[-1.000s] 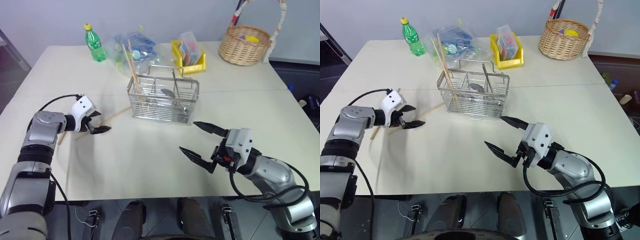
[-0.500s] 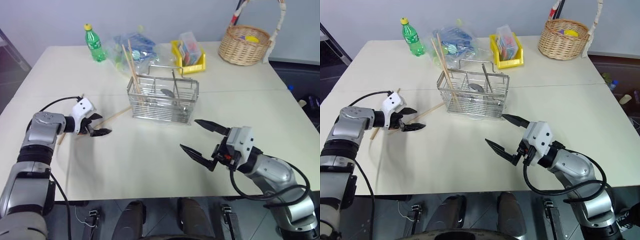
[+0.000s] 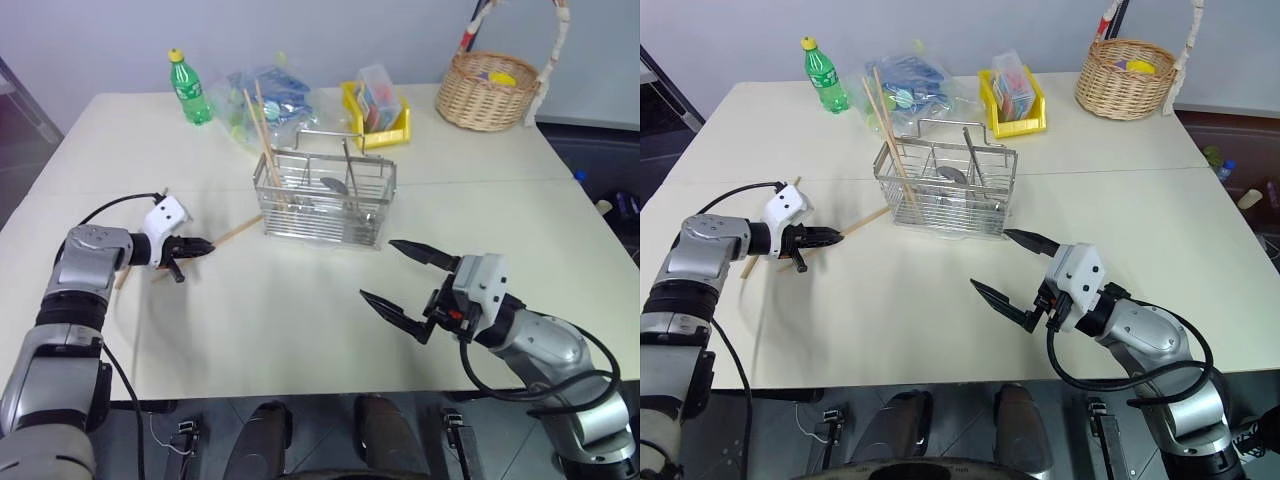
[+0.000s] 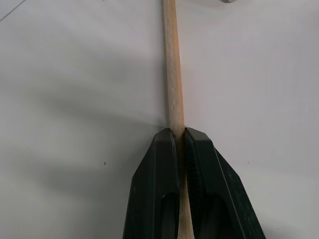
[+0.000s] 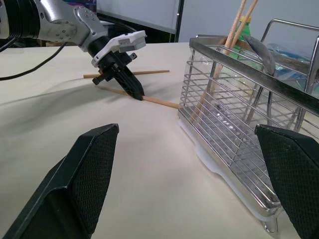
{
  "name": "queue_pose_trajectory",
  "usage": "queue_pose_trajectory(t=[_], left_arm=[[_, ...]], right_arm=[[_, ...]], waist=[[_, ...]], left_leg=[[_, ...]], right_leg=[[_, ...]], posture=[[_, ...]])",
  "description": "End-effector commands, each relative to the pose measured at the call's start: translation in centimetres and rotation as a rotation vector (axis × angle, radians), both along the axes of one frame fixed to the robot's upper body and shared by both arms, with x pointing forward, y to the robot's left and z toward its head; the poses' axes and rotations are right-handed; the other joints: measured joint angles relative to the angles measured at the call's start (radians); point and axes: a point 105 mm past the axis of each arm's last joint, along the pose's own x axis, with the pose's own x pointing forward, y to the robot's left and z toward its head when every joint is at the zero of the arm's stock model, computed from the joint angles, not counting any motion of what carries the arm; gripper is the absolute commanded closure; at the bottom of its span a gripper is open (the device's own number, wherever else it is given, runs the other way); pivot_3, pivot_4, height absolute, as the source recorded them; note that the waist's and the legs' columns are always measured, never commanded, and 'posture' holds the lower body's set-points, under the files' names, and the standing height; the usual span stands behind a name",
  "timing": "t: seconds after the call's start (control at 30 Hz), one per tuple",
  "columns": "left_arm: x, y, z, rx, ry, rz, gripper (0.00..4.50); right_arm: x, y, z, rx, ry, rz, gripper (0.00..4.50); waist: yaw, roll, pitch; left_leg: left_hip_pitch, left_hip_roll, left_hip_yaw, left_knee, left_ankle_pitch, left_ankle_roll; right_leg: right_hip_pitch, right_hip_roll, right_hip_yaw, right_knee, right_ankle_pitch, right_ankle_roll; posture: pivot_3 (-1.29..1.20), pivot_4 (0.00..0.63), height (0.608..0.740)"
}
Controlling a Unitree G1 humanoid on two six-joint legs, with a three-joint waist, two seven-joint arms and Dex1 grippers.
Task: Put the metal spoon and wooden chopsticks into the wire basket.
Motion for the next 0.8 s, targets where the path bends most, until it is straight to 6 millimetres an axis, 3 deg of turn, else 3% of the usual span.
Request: queue_pose_trajectory(t=[0.03,0.2,0.47,0.53,0.67,0.8], left_arm=[[-0.6,1.6,-1.1,0.04,0.042,0.05,4.46],[-0.1,2.7,1.4,-0.042,-0.042,0.115,4.46],[1.1,3.1,12.1,-0.46,-0.403,0.181,4.46],[1.0,3.1,13.2,-0.512,-0.431,0.184,4.46],[0.1,1.2,20.5,-0.871,-0.596,0.1,4.46],[-0.4,-1.3,22.9,-0.996,-0.623,0.009,4.46]], right_arm=[[-0.4,0.0,0.8,0.006,-0.031,0.011,0.0],[-0.4,-0.1,0.7,0.001,-0.027,0.006,0.0],[-0.2,0.0,0.7,0.004,-0.026,0.0,0.0],[-0.2,0.0,0.8,0.005,-0.026,0.001,0.0],[0.0,0.1,0.8,0.023,-0.028,-0.001,0.0],[-0.2,0.2,1.1,0.035,-0.033,-0.002,0.0]], waist=[[0.0,0.0,0.0],[-0.004,0.0,0.0],[0.007,-0.005,0.001],[0.007,-0.005,0.001],[0.006,-0.006,0.001],[0.001,-0.007,0.001]], left_leg=[[0.0,0.0,0.0,0.0,0.0,0.0],[0.0,0.0,0.0,0.0,0.0,0.0],[-0.003,0.0,-0.001,0.001,0.0,0.0],[-0.003,0.0,-0.001,0.001,0.0,0.0],[-0.003,0.0,-0.002,0.001,0.0,0.0],[-0.003,0.0,-0.002,0.001,0.0,0.0]], right_leg=[[0.0,0.0,0.0,0.0,0.0,0.0],[0.0,0.0,0.0,0.0,0.0,0.0],[-0.002,0.0,0.0,0.001,0.0,0.0],[-0.002,0.0,0.0,0.0,0.0,0.0],[-0.002,0.0,-0.001,0.0,0.0,0.0],[-0.002,0.0,0.0,0.001,0.0,0.0]], posture=[[0.0,0.15,0.74],[0.0,0.15,0.74],[0.0,0.15,0.74],[0.0,0.15,0.74],[0.0,0.15,0.74],[0.0,0.15,0.74]])
